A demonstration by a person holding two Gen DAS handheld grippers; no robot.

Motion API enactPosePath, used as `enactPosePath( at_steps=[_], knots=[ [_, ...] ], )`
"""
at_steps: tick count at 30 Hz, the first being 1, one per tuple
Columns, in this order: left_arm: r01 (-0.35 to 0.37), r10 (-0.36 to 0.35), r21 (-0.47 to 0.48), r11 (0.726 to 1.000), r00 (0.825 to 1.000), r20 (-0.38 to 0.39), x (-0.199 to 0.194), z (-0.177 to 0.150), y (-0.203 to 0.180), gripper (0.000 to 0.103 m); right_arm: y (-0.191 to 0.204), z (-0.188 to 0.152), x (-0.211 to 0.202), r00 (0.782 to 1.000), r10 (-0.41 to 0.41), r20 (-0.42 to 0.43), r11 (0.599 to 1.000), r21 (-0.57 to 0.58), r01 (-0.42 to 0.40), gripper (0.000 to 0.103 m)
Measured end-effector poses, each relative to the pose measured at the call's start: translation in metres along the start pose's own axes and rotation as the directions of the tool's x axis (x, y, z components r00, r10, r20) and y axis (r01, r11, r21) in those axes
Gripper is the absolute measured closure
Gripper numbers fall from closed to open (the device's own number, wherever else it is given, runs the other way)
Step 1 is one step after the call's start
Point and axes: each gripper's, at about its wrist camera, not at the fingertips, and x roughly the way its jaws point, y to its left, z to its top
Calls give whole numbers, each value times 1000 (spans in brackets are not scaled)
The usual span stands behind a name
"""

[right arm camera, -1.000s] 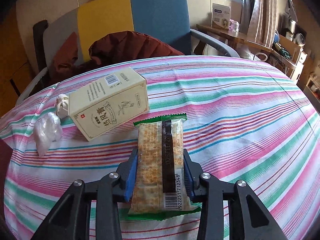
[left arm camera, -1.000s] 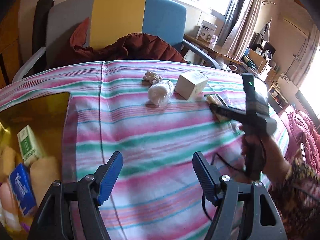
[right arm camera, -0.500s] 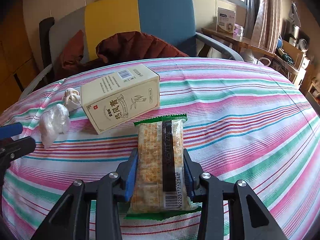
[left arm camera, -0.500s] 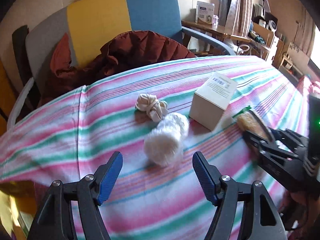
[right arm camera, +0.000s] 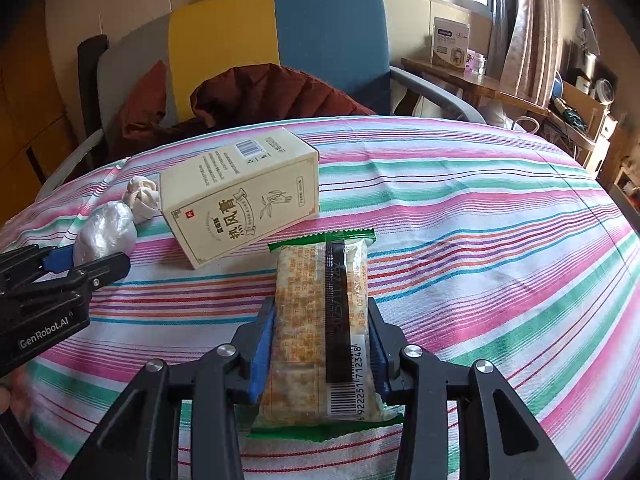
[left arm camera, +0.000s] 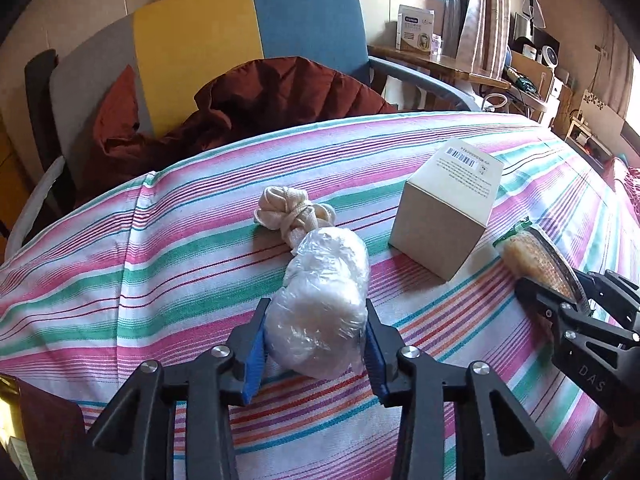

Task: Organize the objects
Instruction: 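Grasp the cracker packet with right tool while left tool grasps the white bundle, then lift the cracker packet in right tool while left tool lifts the white bundle, then carry the white bundle in left tool over the gold tray and open it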

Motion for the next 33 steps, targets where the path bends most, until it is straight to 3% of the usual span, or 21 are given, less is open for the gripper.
enactPosePath(
  at_steps=[10,15,28,33],
  knots=[
    [-69,70,-9,998,996,64,-32,-42,4,63,4,-1,-4,999,-29,24,999,-27,30,64],
    [-71,73,-37,997,995,70,-46,-57,11,63,17,-2,-14,997,-29,66,996,-86,34,64],
    [-34,40,-52,998,991,129,-84,-89,8,63,69,-31,-45,991,79,105,968,-245,-52,64],
    [20,-7,-83,996,988,156,-109,-100,12,63,81,-41,-52,990,82,115,956,-290,-45,64]
  ],
)
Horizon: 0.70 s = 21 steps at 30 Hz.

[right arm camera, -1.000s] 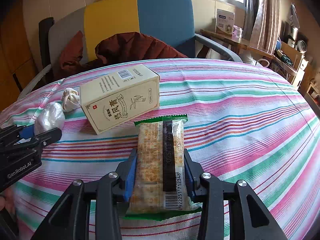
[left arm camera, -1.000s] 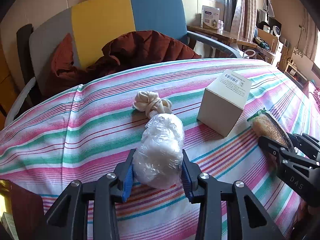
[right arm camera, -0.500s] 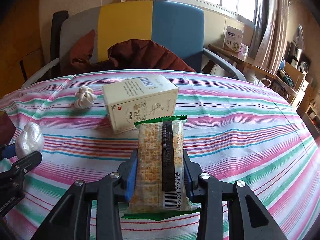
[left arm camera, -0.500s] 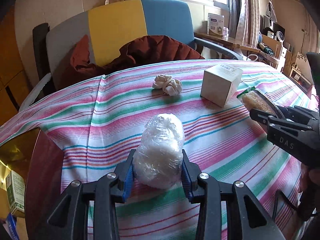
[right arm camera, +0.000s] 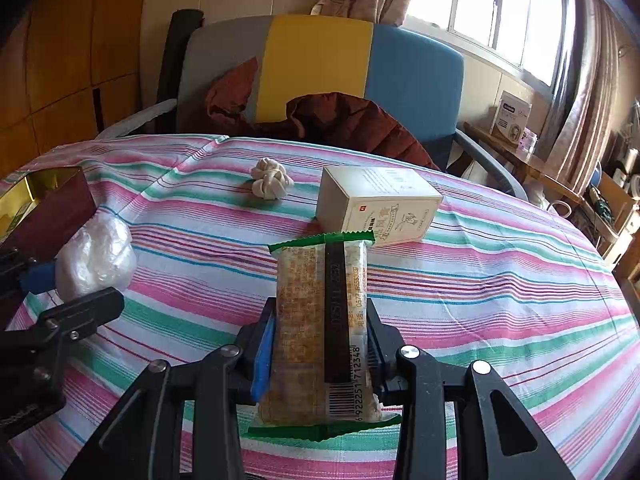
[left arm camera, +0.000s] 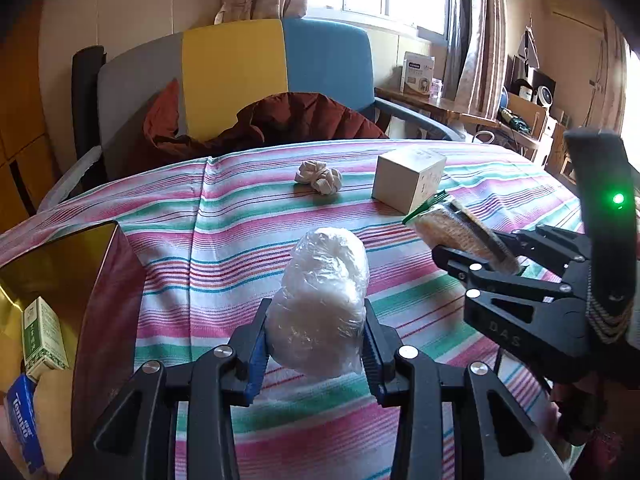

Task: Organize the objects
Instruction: 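Carry the white bundle in left tool over the gold tray and open it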

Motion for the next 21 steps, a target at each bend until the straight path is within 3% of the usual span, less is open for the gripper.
enactPosePath(
  at_steps=[5,11,15,19,21],
  knots=[
    [23,-22,-41,999,999,26,-29,-4,16,63,9,-3,1,1000,-12,-12,999,-36,12,64],
    [31,-23,-192,981,999,47,-59,-7,63,63,11,-4,2,1000,-22,-18,999,-49,21,64],
    [73,-54,-352,933,997,64,-76,-8,101,63,12,-4,2,999,-30,-24,998,-50,28,64],
    [77,-41,-466,881,995,86,-88,-8,140,63,14,-4,3,999,-37,-29,998,-53,35,64],
    [39,3,-517,855,997,81,-92,-7,163,63,14,-4,3,999,-42,-32,998,-56,40,64]
  ],
)
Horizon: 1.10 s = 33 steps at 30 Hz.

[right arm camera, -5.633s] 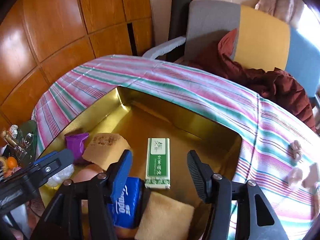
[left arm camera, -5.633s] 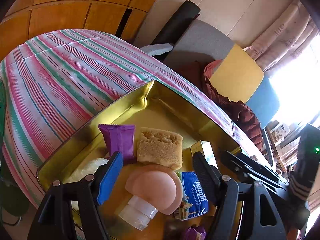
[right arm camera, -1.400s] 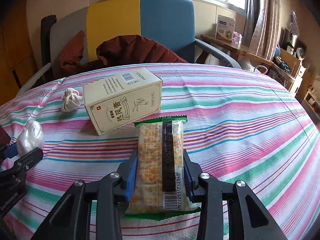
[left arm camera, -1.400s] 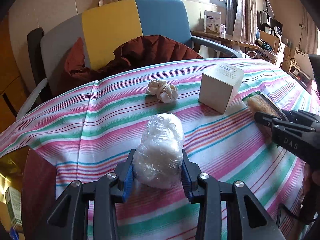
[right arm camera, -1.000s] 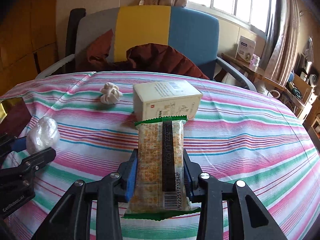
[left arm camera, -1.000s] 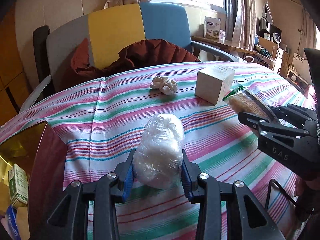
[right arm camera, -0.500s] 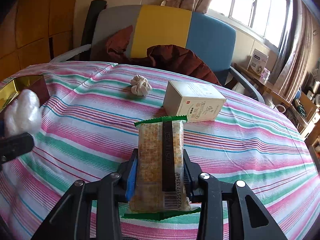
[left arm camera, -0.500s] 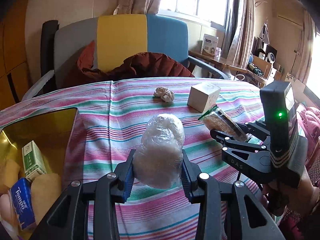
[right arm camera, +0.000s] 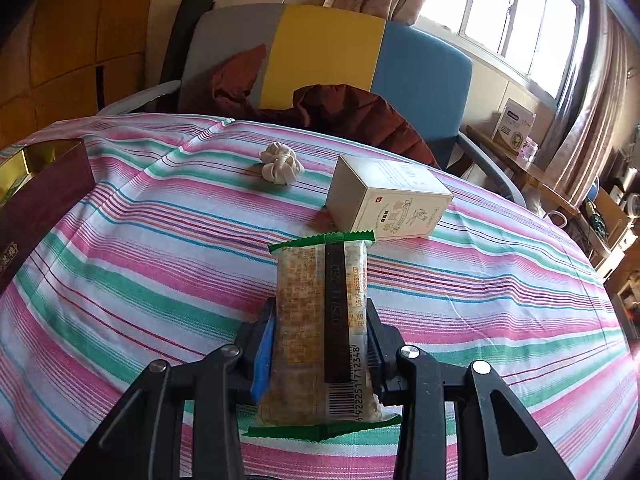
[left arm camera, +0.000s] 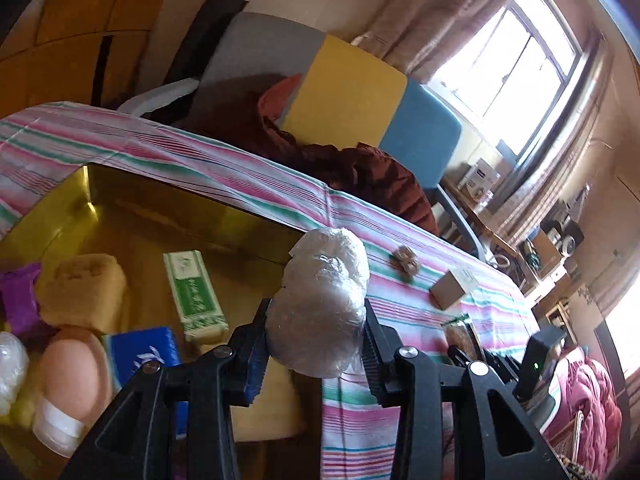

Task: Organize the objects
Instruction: 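Carry the white bundle in left tool over the gold tray and open it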

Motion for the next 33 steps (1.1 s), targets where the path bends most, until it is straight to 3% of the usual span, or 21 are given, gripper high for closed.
enactPosePath(
  at_steps=[5,10,16,18,22,24,27,33],
  knots=[
    [-127,128,-131,983,992,1,0,28,58,63,2,0,2,1000,-10,-10,1000,-10,10,64],
    [-199,192,-265,944,980,-50,9,45,112,63,5,0,2,1000,-20,-13,1000,-22,20,64],
    [-273,251,-297,915,962,-111,26,57,146,63,5,0,2,1000,-24,-12,999,-26,24,64],
    [-291,266,-320,902,956,-121,31,62,157,60,5,-1,2,1000,-26,-12,999,-26,25,64],
    [-329,301,-328,886,944,-135,35,69,165,44,5,-1,2,1000,-25,-11,999,-26,25,64],
    [-317,292,-336,887,948,-123,32,67,166,38,5,-1,2,1000,-25,-12,999,-26,24,64],
    [-274,257,-351,896,962,-94,24,59,163,38,5,-1,2,1000,-25,-12,999,-26,24,64],
    [-245,240,-293,924,969,-53,7,34,136,38,5,-2,3,1000,-28,-12,999,-30,28,64]
  ],
)
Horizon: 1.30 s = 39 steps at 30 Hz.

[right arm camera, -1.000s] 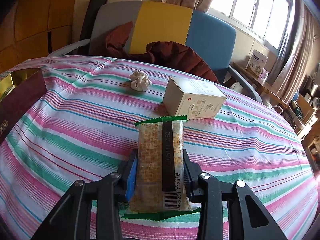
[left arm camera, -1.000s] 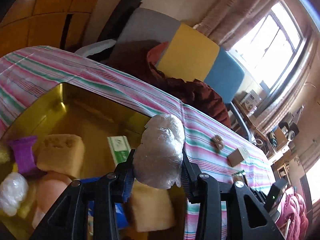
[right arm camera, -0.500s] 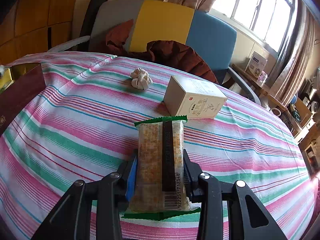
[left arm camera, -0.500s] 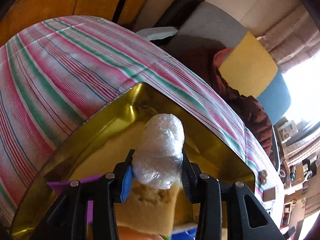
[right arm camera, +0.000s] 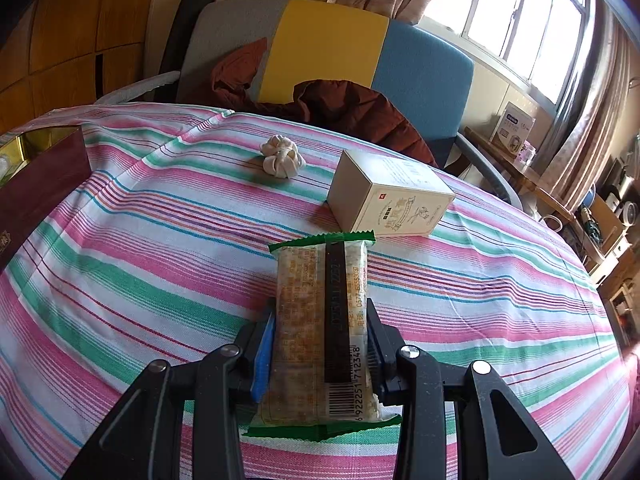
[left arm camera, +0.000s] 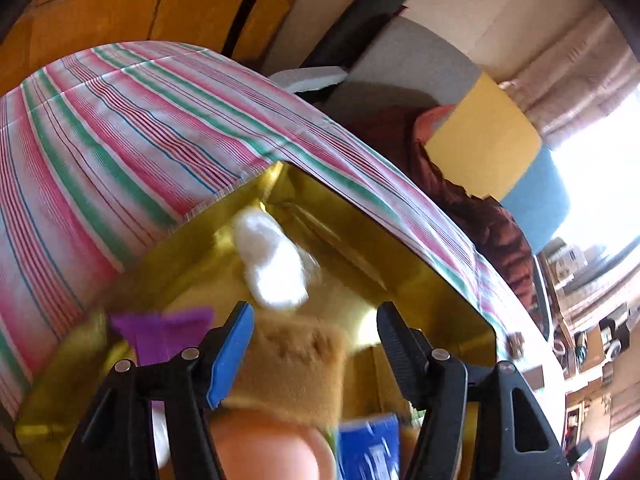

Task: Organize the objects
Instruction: 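Carry the white bundle in left tool over the gold tray and open it, then lower the cracker packet into the tray and open right tool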

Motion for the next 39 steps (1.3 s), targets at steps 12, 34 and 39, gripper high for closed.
enactPosePath(
  at_steps=[12,34,39],
  knots=[
    [41,-41,159,986,999,-3,-35,-49,-22,38,18,10,-12,995,95,-12,994,-50,-95,64],
    [73,-84,210,975,995,46,-61,-68,-22,38,203,124,-63,907,420,31,875,-278,-396,64],
    [64,-81,215,975,994,68,-66,-66,-24,38,230,130,-48,916,400,-11,868,-318,-382,64]
  ],
)
